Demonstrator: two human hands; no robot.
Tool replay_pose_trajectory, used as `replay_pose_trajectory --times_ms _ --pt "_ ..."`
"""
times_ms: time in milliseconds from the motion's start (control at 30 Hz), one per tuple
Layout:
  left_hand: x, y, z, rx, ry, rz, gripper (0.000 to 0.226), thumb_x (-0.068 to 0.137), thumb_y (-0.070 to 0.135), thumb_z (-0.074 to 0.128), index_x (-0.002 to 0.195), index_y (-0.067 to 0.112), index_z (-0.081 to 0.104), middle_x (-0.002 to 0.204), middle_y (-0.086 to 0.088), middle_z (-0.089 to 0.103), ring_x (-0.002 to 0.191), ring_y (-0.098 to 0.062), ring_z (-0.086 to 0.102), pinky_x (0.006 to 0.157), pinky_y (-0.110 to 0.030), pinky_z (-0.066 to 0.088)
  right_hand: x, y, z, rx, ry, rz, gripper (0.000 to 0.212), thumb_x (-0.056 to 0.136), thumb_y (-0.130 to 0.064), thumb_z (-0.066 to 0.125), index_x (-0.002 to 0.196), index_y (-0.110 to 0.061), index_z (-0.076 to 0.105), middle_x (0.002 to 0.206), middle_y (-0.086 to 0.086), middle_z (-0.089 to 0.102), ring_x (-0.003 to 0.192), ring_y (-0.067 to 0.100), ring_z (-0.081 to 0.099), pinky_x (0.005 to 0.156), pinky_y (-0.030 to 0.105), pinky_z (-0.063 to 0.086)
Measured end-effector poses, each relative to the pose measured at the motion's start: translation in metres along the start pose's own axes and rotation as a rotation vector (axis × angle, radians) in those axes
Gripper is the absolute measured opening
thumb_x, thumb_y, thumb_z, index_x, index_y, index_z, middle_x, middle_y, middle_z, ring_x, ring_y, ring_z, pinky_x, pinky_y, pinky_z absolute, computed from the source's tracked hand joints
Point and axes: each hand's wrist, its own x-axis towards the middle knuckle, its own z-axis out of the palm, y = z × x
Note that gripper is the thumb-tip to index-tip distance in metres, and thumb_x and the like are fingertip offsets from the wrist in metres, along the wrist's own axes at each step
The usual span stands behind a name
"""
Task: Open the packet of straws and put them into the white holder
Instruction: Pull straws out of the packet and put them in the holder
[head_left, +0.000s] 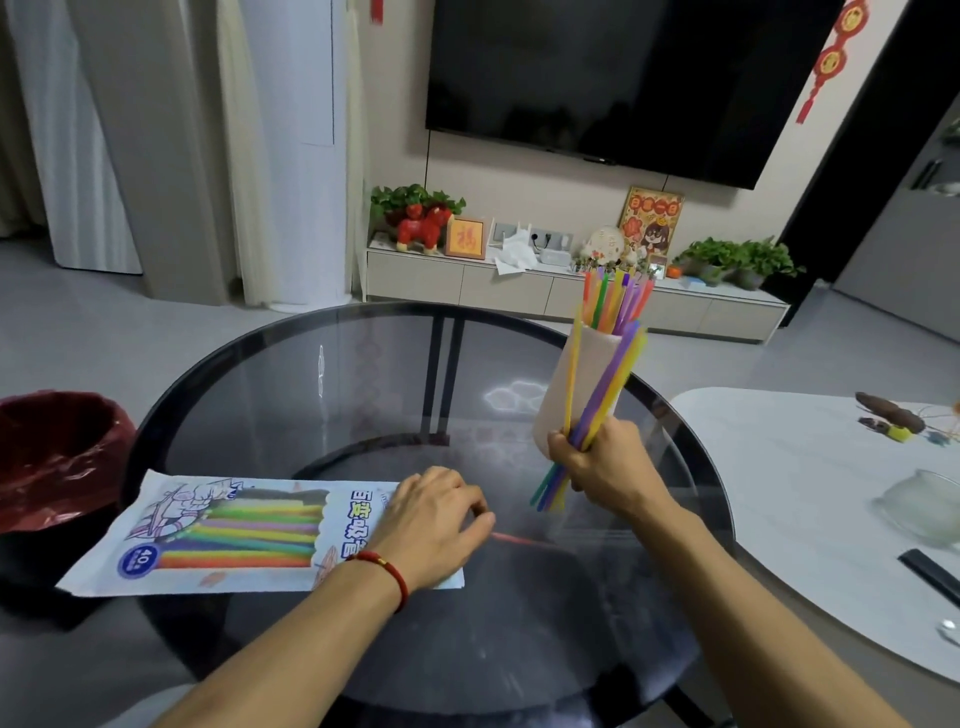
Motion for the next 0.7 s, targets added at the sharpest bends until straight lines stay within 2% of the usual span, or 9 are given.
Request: replay_pose_trajectory --times_ms 133,200,300,367,433,500,567,633,700 --pt "0.002 0.005 -0.003 -0.138 0.092 0.048 0.019 0.096 0.034 0.049 0.099 0.022 0.064 0.103 0.006 0.06 0.107 -0.013 0.05 0.1 -0.035 0.039 -0.008 0.007 0.001 0.163 0.088 0.047 0.028 0.101 -0.026 0.065 0.096 0.001 0.071 0.066 0.011 0.069 0.041 0.01 0.065 0.041 0.021 0.053" --pt "0.004 0.006 -0.005 -0.183 0.156 0.068 0.014 0.095 0.028 0.053 0.1 0.021 0.064 0.103 0.005 0.06 0.108 -0.013 0.05 0.1 -0.033 0.039 -0.009 0.006 -0.005 0.283 0.178 0.06 0.025 0.1 -0.022 0.067 0.094 0.001 0.074 0.065 0.013 0.072 0.042 0.013 0.065 0.043 0.024 0.055" --pt "0.007 0.004 -0.005 -0.22 0.221 0.065 0.016 0.094 0.025 0.055 0.106 0.021 0.064 0.108 0.007 0.06 0.112 -0.009 0.048 0.101 -0.025 0.037 0.0 -0.002 -0.028 0.558 0.293 0.096 0.021 0.094 -0.023 0.072 0.098 -0.003 0.074 0.077 0.016 0.074 0.05 0.018 0.067 0.049 0.026 0.058" --pt "0.008 0.003 -0.005 -0.234 0.238 0.057 0.017 0.094 0.026 0.055 0.109 0.023 0.064 0.111 0.009 0.059 0.113 -0.007 0.047 0.1 -0.025 0.038 0.011 -0.01 -0.051 0.675 0.361 0.086 0.022 0.095 -0.024 0.071 0.099 -0.003 0.076 0.071 0.013 0.072 0.051 0.019 0.066 0.05 0.028 0.058" --pt "0.008 0.003 -0.004 -0.237 0.246 0.062 0.018 0.093 0.026 0.055 0.11 0.024 0.063 0.111 0.009 0.06 0.114 -0.008 0.047 0.101 -0.026 0.039 0.024 -0.021 -0.076 0.75 0.45 0.042 0.019 0.096 -0.02 0.067 0.091 -0.005 0.077 0.062 0.008 0.07 0.048 0.018 0.065 0.046 0.029 0.057" --pt "0.009 0.004 -0.004 -0.233 0.254 0.061 0.02 0.094 0.026 0.055 0.112 0.025 0.062 0.113 0.011 0.059 0.115 -0.006 0.046 0.101 -0.025 0.038 0.038 -0.031 -0.096 0.756 0.539 0.003 0.018 0.094 -0.018 0.066 0.084 -0.007 0.076 0.056 0.003 0.068 0.045 0.016 0.063 0.041 0.027 0.054" --pt "0.009 0.004 -0.003 -0.224 0.257 0.053 0.023 0.095 0.029 0.053 0.116 0.027 0.06 0.116 0.013 0.056 0.116 -0.003 0.044 0.099 -0.02 0.036 0.051 -0.037 -0.107 0.66 0.599 -0.05 0.019 0.094 -0.019 0.066 0.084 -0.005 0.074 0.056 0.001 0.068 0.044 0.017 0.063 0.04 0.026 0.051" --pt "0.008 0.003 -0.002 -0.22 0.252 0.041 0.024 0.095 0.032 0.051 0.118 0.029 0.058 0.116 0.015 0.053 0.116 -0.001 0.043 0.097 -0.018 0.033 0.061 -0.041 -0.111 0.52 0.611 -0.094 0.024 0.097 -0.02 0.064 0.085 -0.002 0.072 0.061 0.006 0.069 0.044 0.015 0.064 0.04 0.026 0.053" --pt "0.008 0.003 -0.001 -0.227 0.246 0.031 0.024 0.095 0.033 0.05 0.119 0.03 0.057 0.116 0.016 0.051 0.115 0.0 0.042 0.096 -0.017 0.032 0.07 -0.046 -0.114 0.413 0.61 -0.106 0.027 0.1 -0.023 0.063 0.078 -0.008 0.07 0.065 0.008 0.071 0.044 0.012 0.066 0.04 0.024 0.055"
